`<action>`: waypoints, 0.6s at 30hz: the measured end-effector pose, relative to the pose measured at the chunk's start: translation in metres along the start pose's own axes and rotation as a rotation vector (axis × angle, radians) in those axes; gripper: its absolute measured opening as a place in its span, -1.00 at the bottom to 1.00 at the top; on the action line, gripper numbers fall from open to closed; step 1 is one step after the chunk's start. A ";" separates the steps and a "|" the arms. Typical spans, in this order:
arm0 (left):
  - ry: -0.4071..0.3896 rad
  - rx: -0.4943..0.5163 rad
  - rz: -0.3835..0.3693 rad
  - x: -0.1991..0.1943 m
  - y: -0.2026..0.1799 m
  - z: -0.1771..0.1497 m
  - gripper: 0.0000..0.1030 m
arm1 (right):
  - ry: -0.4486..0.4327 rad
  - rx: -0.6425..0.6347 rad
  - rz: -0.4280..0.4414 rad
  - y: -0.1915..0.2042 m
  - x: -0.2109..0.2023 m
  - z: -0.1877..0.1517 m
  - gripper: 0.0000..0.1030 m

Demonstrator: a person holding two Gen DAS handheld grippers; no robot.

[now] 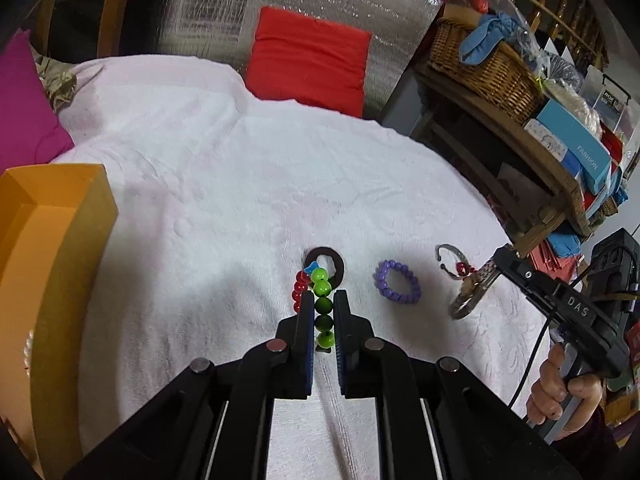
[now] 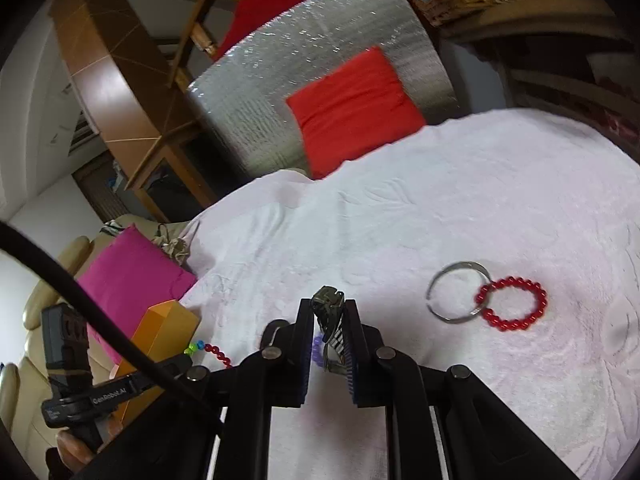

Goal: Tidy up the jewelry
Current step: 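Carry the bracelet and watch into the orange box while both tools release them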

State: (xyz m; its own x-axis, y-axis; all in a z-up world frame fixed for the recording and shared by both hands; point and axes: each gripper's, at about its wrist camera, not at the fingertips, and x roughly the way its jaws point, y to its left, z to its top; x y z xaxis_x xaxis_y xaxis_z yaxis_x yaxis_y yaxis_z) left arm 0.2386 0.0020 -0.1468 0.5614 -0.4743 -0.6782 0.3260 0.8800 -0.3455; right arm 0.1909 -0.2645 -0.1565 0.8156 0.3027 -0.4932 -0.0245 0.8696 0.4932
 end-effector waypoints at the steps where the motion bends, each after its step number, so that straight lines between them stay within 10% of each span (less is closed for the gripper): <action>1: -0.006 0.000 -0.001 -0.002 0.001 0.001 -0.83 | 0.001 -0.004 0.003 0.002 0.001 -0.001 -0.70; 18: -0.107 -0.052 0.017 -0.048 0.020 0.001 -0.83 | 0.016 -0.126 -0.014 0.035 0.014 -0.015 -0.70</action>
State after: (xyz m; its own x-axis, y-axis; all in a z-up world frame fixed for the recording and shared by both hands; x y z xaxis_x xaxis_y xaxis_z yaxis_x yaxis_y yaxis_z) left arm 0.2190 0.0425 -0.1207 0.6455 -0.4572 -0.6117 0.2778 0.8867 -0.3695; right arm 0.1923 -0.2244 -0.1571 0.8069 0.2957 -0.5114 -0.0867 0.9156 0.3928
